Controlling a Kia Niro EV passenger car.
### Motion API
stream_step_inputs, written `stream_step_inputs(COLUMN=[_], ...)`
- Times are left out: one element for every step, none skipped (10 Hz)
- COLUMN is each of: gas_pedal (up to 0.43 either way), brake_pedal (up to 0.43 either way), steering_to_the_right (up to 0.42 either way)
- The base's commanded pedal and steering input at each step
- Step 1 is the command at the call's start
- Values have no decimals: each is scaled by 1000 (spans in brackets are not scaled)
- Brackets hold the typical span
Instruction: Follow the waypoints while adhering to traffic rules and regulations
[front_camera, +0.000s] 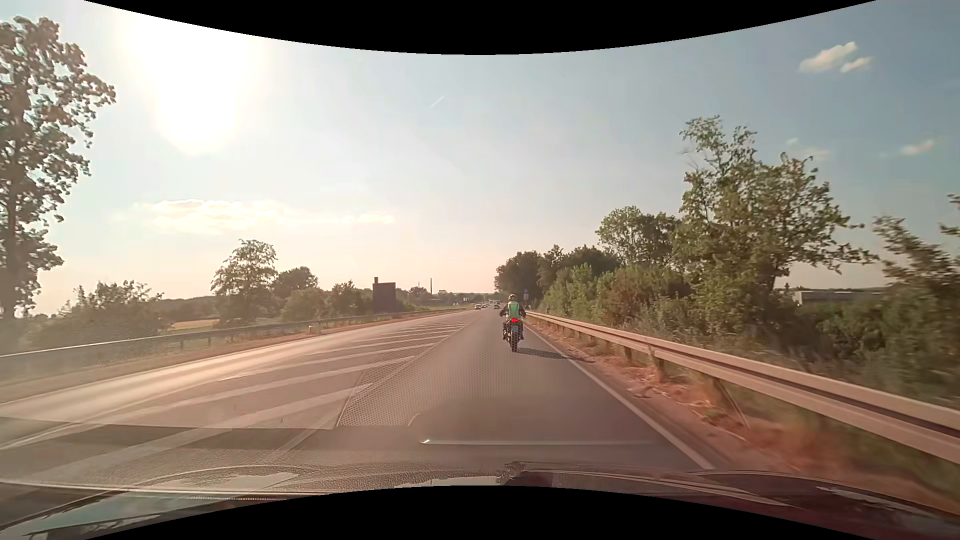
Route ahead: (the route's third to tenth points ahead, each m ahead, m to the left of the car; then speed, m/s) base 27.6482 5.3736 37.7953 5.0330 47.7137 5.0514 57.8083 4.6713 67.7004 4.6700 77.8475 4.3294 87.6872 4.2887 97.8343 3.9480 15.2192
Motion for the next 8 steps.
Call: stream_step_inputs(gas_pedal=[169,98,0,0,0,0,0,0], brake_pedal=[0,0,0,0,0,0,0,0], steering_to_the_right=[-1,-1,0,0,0,0,0,0])
